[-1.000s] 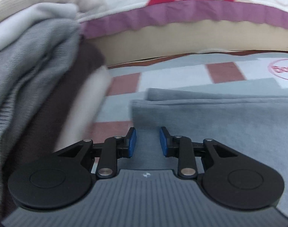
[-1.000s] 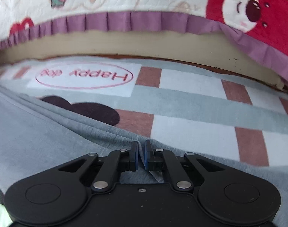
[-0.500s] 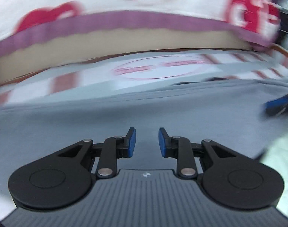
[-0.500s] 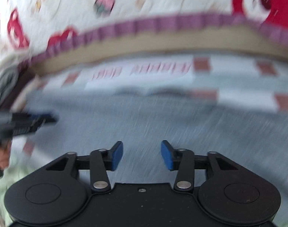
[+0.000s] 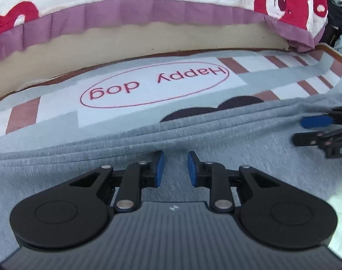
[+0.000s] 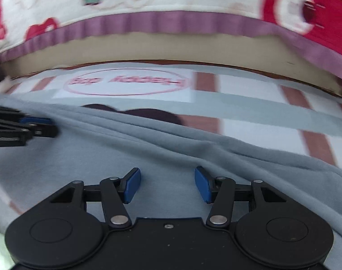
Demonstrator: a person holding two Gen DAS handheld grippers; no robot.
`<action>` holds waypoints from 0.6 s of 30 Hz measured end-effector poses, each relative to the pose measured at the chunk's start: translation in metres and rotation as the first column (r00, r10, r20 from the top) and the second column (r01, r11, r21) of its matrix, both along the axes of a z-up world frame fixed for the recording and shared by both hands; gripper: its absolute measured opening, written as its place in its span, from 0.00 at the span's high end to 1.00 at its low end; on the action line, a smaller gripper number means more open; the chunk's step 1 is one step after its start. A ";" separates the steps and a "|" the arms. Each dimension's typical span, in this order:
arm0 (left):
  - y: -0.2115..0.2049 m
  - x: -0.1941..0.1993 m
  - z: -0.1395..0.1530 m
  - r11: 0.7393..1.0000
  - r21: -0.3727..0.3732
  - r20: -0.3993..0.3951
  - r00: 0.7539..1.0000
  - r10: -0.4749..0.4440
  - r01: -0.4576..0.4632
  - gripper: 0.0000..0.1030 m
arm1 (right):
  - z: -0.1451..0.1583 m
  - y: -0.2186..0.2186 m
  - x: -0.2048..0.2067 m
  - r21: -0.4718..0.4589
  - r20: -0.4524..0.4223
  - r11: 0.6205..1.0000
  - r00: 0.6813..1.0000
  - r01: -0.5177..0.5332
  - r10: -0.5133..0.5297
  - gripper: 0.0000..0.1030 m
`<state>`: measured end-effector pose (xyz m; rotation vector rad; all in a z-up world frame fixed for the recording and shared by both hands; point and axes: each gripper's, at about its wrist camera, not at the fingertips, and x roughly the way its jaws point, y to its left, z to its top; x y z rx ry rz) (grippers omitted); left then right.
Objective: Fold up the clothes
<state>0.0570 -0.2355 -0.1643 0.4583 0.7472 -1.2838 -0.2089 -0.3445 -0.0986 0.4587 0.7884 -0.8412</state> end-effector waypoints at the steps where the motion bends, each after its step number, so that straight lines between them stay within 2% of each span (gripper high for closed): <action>1: 0.001 -0.001 -0.001 1.000 -0.005 0.007 1.000 -0.001 0.001 0.76 | 0.003 0.001 -0.013 0.000 -0.010 0.999 0.999 0.042 -0.042 0.45; 3: -0.001 -0.008 -0.001 1.000 -0.002 0.065 0.998 -0.023 0.023 0.76 | 0.013 0.005 -0.042 -0.015 -0.044 0.991 0.990 0.131 -0.132 0.46; 5: -0.006 -0.017 -0.002 0.998 0.012 0.146 0.987 -0.061 0.060 0.76 | 0.028 0.010 -0.074 -0.070 -0.078 0.981 0.979 0.181 -0.187 0.46; 7: -0.008 -0.020 0.000 0.998 0.021 0.172 0.983 -0.062 0.060 0.76 | 0.044 0.015 -0.112 -0.120 -0.098 0.950 0.949 0.289 -0.301 0.45; 8: -0.008 -0.020 0.000 0.998 0.023 0.171 0.984 -0.054 0.051 0.76 | 0.052 0.019 -0.134 -0.129 -0.082 0.929 0.929 0.348 -0.360 0.45; 11: -0.002 -0.020 0.001 0.999 0.022 0.172 0.985 -0.030 0.027 0.72 | 0.070 0.046 -0.201 -0.081 0.048 0.855 0.859 0.512 -0.510 0.43; 14: 0.006 -0.029 -0.001 0.999 0.025 0.246 0.969 -0.035 0.030 0.65 | 0.061 0.079 -0.245 -0.022 0.135 0.818 0.812 0.575 -0.567 0.42; 17: 0.005 -0.031 -0.001 1.000 0.031 0.248 0.969 -0.009 0.001 0.65 | 0.030 0.093 -0.246 -0.039 0.073 0.873 0.873 0.486 -0.483 0.41; 18: 0.004 -0.029 0.000 0.999 0.034 0.228 0.974 0.009 -0.017 0.65 | 0.020 0.093 -0.245 -0.038 0.077 0.879 0.878 0.476 -0.472 0.42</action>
